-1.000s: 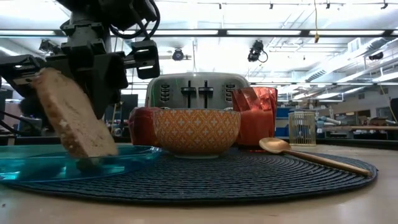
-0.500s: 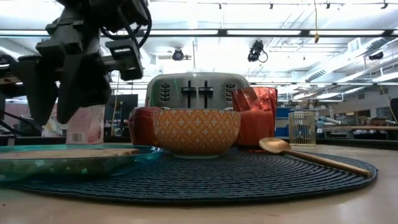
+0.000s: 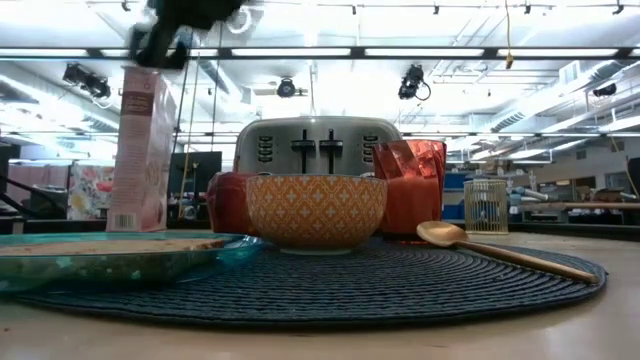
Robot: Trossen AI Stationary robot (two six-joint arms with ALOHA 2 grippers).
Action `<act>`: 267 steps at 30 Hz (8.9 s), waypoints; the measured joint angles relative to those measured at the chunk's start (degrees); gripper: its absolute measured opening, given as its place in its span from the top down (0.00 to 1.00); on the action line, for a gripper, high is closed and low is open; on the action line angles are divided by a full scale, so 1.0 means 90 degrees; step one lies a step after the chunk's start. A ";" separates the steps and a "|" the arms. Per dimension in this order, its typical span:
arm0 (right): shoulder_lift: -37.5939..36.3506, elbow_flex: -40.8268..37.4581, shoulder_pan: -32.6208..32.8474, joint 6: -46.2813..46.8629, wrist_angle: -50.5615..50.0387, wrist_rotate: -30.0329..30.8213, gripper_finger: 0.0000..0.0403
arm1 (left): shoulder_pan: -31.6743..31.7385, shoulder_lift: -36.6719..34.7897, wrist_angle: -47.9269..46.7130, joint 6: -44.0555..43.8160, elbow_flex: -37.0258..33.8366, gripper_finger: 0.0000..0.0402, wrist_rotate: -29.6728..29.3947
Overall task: Arrange a breakfast setting
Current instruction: Return to Home Position
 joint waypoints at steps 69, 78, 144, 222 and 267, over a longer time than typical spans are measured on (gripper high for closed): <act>-0.5208 -0.5182 -0.4200 -0.1819 0.1993 0.0070 0.83 | 0.1220 -0.3060 0.1582 0.6508 -0.2028 0.91 -0.3150; -0.6269 -0.5746 -0.4338 -0.1694 0.1986 0.0439 0.82 | 0.1174 -0.3774 0.0886 0.7596 -0.2765 0.91 -0.2942; -0.6779 -0.7650 -0.5766 -0.1937 0.2639 -0.1329 0.83 | 0.1305 -0.8799 0.1921 0.8459 -0.6306 0.91 0.0004; -0.6958 -0.7648 -0.6395 -0.1592 0.2650 -0.1307 0.83 | 0.2109 -0.8757 0.2203 0.8630 -0.6315 0.91 -0.0011; -0.6958 -0.7648 -0.6393 -0.1587 0.2651 -0.1307 0.83 | 0.2109 -0.8757 0.2219 0.8631 -0.6315 0.91 -0.0003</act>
